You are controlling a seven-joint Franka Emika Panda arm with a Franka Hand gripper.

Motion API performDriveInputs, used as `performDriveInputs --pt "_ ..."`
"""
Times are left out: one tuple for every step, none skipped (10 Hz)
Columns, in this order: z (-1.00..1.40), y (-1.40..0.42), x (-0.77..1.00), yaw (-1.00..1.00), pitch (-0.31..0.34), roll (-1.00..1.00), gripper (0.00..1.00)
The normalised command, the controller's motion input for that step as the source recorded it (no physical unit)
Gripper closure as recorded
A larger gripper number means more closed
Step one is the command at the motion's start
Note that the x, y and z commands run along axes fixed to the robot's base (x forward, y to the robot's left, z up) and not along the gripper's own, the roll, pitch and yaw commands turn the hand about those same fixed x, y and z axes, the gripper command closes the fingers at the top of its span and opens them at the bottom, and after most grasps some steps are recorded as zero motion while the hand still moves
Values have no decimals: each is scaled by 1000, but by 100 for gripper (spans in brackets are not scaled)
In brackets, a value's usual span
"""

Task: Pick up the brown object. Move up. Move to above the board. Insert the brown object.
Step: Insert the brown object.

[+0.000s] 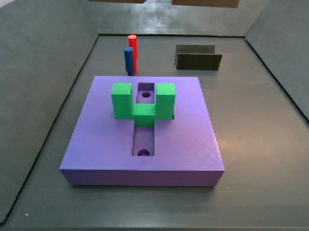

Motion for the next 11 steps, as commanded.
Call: performDriveInputs --pt "-94 -120 234 -740 0 36 100" --pt "-123 -86 254 -766 0 47 100" --pt "-123 -63 246 -777 0 49 100" --pt "-131 -49 223 -777 0 56 100" --pt "-134 -51 231 -763 13 20 100" --pt "-140 -40 206 -774 24 17 100" --pt "-140 -34 166 -803 27 16 100" --pt "-117 -60 126 -791 3 0 100" --pt "-131 -63 80 -754 16 0 100" --pt "-126 -54 63 -723 11 0 100" --pt "-120 -46 37 -714 0 0 100"
